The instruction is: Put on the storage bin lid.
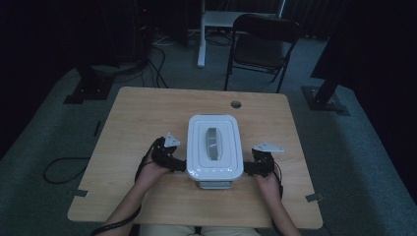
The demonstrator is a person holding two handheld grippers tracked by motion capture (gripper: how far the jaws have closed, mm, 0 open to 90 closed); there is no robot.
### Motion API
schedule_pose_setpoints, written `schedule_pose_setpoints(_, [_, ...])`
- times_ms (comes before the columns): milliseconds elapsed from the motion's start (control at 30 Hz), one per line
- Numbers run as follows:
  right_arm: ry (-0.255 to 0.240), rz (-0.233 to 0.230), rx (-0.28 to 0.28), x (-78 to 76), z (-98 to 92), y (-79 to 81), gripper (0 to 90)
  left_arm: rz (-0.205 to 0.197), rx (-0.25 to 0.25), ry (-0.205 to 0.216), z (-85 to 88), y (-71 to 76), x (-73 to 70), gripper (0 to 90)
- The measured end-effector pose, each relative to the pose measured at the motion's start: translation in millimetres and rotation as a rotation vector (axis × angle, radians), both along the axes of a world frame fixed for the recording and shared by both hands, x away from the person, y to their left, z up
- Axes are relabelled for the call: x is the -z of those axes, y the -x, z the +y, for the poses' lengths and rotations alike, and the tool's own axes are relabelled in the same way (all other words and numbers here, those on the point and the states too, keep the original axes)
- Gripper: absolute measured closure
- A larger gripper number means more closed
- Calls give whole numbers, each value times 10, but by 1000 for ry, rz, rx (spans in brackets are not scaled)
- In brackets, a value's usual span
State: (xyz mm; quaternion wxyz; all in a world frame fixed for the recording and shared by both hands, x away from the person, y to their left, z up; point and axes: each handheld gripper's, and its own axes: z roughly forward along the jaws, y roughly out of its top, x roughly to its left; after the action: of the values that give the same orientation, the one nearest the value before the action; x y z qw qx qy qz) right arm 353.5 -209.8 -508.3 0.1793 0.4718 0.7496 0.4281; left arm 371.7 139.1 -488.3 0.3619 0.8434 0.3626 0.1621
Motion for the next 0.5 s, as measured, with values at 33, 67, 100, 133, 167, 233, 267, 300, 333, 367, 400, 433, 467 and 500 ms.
schedule_pose_setpoints(33, [0,0,0,0,0,0,134,0,0,0,0,0,0,22])
schedule_pose_setpoints(67, [8,-4,-3,-2,4,-4,134,3,6,3,4,2,8,22])
schedule_pose_setpoints(100, [22,-5,-4,5,9,-19,132,6,8,1,5,1,13,22])
schedule_pose_setpoints(133, [22,-1,-5,10,10,-30,132,10,9,-3,7,-3,14,22])
schedule_pose_setpoints(167, [26,-2,-6,15,11,-42,131,12,9,-3,10,-5,14,22])
schedule_pose_setpoints(233, [33,4,-7,15,16,-61,131,6,4,12,23,-7,-2,22])
schedule_pose_setpoints(267, [31,-2,-7,11,14,-64,130,6,3,24,26,-2,-10,22])
schedule_pose_setpoints(300, [29,-5,-4,6,12,-65,129,2,2,29,29,4,-14,22])
schedule_pose_setpoints(333, [29,-4,-2,2,11,-70,129,-2,-2,33,28,13,-16,22])
schedule_pose_setpoints(367, [23,-4,-1,-1,7,-73,129,-1,2,29,30,20,-18,22])
schedule_pose_setpoints(400, [24,-5,1,-6,4,-75,129,-2,3,30,29,29,-19,22])
schedule_pose_setpoints(433, [30,-4,2,-11,4,-78,129,-4,3,29,32,35,-21,22])
schedule_pose_setpoints(467, [26,-7,3,-19,4,-78,129,-4,6,30,37,41,-24,22])
schedule_pose_setpoints(500, [22,-9,4,-27,2,-78,130,-5,4,34,41,45,-27,22])
